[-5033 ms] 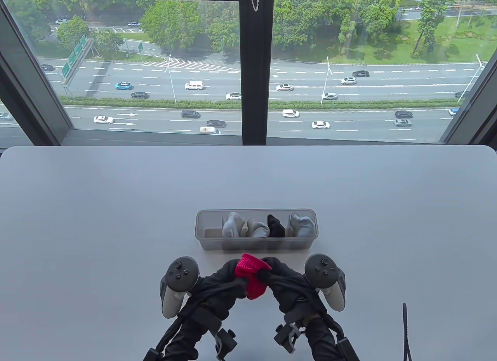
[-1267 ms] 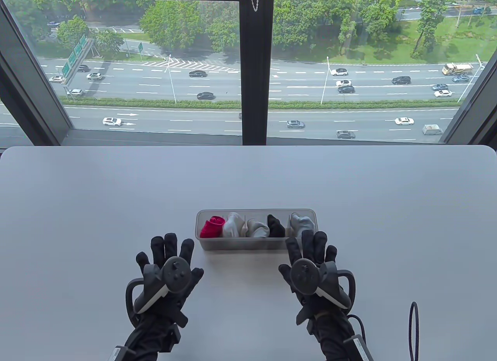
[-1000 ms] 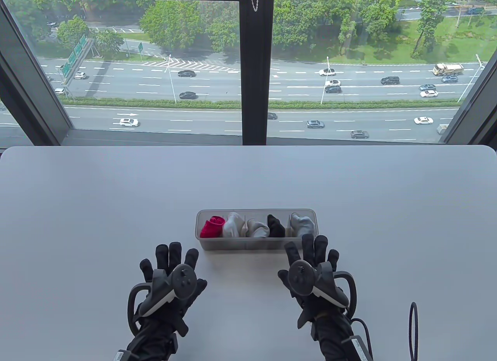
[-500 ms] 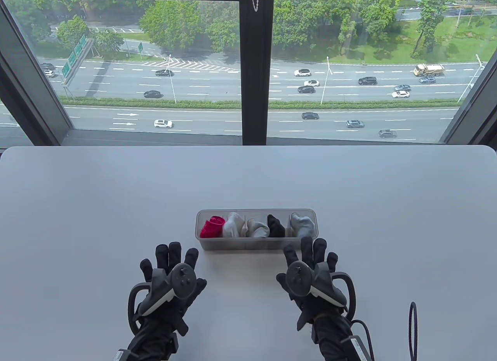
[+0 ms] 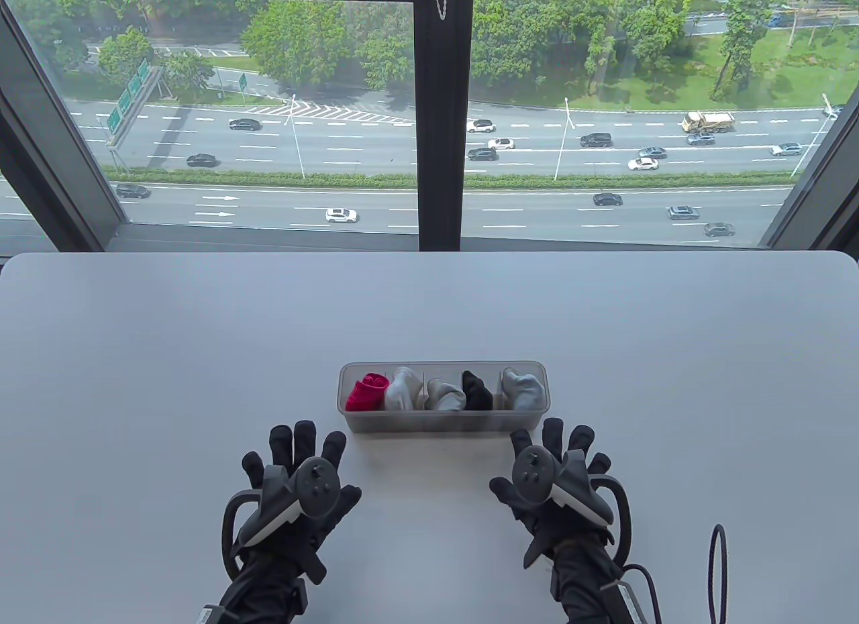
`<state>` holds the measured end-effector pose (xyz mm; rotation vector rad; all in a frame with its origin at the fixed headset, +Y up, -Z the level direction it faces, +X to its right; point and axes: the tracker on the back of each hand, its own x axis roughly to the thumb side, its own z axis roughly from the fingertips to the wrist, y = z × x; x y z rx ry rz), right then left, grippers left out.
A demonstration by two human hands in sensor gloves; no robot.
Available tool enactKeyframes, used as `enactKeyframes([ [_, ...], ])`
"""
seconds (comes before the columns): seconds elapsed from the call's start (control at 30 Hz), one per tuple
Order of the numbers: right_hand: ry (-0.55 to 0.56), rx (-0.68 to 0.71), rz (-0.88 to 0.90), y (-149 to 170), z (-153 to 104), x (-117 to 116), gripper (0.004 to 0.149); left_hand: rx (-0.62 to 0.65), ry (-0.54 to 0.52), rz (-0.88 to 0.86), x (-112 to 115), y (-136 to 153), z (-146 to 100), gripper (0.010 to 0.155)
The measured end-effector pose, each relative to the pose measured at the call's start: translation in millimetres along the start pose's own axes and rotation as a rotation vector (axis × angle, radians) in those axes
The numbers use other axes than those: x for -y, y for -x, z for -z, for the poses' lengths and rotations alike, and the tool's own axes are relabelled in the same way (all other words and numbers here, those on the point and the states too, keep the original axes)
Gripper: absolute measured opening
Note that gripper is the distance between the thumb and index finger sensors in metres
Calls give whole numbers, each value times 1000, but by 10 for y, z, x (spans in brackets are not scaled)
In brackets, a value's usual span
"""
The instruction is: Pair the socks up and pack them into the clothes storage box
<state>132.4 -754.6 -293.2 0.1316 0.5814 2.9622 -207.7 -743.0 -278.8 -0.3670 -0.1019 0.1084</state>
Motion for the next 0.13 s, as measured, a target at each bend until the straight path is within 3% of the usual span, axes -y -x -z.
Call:
enactKeyframes([
  [0.13, -15, -6, 1, 3, -12, 3, 81, -6, 6, -9, -3, 13, -4, 72],
])
